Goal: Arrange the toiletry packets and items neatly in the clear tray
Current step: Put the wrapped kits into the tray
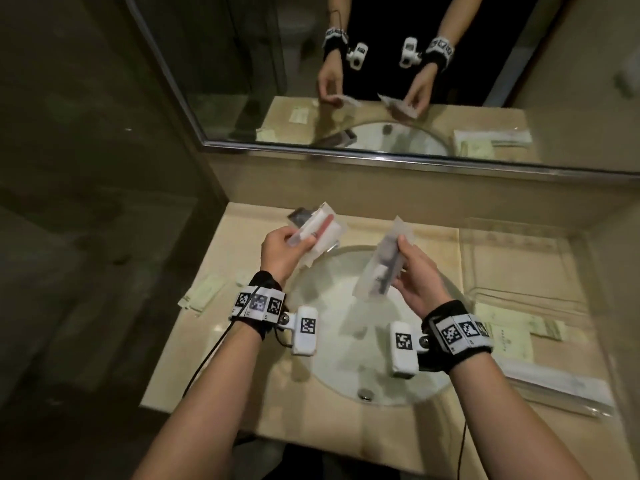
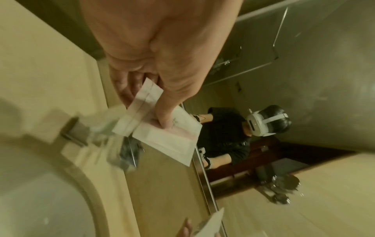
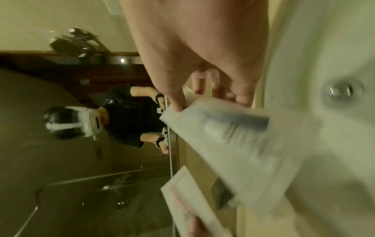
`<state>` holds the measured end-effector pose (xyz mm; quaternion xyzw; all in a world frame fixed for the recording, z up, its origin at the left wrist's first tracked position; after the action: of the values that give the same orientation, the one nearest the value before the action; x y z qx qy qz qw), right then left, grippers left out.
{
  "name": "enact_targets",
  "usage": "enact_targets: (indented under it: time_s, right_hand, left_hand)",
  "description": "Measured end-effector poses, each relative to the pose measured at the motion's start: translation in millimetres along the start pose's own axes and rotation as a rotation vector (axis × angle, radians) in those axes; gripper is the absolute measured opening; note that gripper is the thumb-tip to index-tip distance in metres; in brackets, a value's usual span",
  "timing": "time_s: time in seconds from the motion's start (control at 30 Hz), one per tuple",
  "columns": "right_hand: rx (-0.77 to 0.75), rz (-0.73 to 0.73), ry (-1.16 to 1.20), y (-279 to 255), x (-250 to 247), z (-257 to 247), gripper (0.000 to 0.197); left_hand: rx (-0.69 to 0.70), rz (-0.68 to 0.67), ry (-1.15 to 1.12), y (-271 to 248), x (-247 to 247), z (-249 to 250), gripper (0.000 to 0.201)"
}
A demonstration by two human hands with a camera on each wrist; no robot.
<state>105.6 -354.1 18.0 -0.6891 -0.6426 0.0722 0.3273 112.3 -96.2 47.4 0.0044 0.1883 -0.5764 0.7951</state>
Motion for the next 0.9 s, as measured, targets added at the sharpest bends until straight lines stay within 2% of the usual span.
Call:
enact_targets:
  time_s: [0.13,0.27,0.33,0.43,0.53,0.6,0.67,0.77,0.83,0.9]
  right_hand:
    - [-0.114,0.129,-0.156,-18.0,-94.6,-30.1,0.039]
    - [-0.132,0.257,-0.443,-33.1,-192.6,-48.6,0.063]
    - [-0.137,0.297,-0.646,-40.8,-235.4,-61.1,0.05]
    - [-0.08,0.286,-0.912,-44.4,-283.2,-73.4,0.049]
    - [-0.08,0.232,-1.12,-44.2,-305.4,-81.9,0.04]
    - [-0.071,0.15,-1.233,-42.5,-307.3,-78.3,0.047]
    - [-0.029,0.053,-1.309,-38.1,-309.0,-64.0,0.053]
    - [0.046,-0.065,-1.435,-32.1,-315.0,-37.1,0.048]
    - [0.035,-0.07,-1.466,-33.9,-320.0,-28.7,0.042]
    - [-0.042,0.025,-1.423,-36.3,-329.9,-27.7,0.044]
  left_hand:
    - [-0.001,-0.124,-0.017,-27.9,92.6,21.7,0.026]
    - [-0.022,-0.242,-0.023,-57.6,179.9,23.4,0.026]
    - [-0.051,-0.295,-0.028,-72.1,219.0,19.2,0.032]
    - [-0.094,-0.368,-0.011,-94.2,269.5,11.8,0.033]
    - [-0.142,-0.404,-0.003,-114.0,305.9,2.5,0.026]
    - [-0.173,-0.413,0.005,-125.1,322.9,-2.9,0.022]
    - [-0.205,-0.416,0.015,-132.5,335.1,-9.4,0.028]
    - [-0.213,-0.407,0.017,-138.2,345.6,-13.3,0.034]
    - [-0.216,-0.406,0.026,-139.7,349.6,-14.3,0.033]
    - [-0.212,-0.414,0.034,-140.3,352.9,-13.5,0.03]
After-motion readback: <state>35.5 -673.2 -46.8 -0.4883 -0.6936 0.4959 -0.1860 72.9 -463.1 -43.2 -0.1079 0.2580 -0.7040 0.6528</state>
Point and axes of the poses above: each hand's wrist, its own y-axis towards the middle knuckle, its own x-axis out of the palm, z = x × y, the point moved 7 cm from there along y, towards the middle knuckle, and after that the axes turned 3 degrees about -y, right-handed, at the moved point
